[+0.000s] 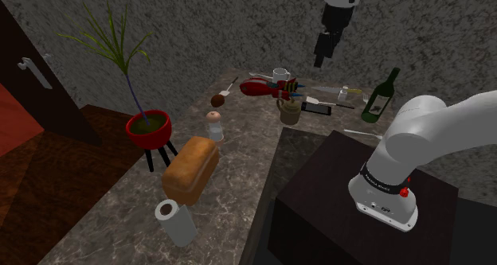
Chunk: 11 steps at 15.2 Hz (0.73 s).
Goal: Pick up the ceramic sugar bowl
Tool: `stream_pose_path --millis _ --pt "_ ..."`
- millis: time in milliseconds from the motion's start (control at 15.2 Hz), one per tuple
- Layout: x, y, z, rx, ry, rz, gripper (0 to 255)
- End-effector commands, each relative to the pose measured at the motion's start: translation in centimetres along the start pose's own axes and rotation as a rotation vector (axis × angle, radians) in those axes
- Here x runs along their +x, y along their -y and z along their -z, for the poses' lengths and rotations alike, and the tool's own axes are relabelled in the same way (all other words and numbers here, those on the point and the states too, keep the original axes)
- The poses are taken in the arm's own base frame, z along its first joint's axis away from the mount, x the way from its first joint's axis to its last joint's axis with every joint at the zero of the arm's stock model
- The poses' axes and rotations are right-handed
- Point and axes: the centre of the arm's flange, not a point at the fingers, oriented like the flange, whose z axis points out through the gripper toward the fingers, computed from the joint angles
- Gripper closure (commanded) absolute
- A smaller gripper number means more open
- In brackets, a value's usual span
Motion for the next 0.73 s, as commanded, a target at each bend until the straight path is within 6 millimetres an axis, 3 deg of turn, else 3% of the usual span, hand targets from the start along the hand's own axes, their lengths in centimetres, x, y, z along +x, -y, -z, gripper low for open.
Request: stream_pose_path --millis 0,660 --pt "0.0 0.0 0.0 0.0 0.0 0.0 0" --pt "5.9 -6.6 -9.8 0.009 -0.002 0.01 0"
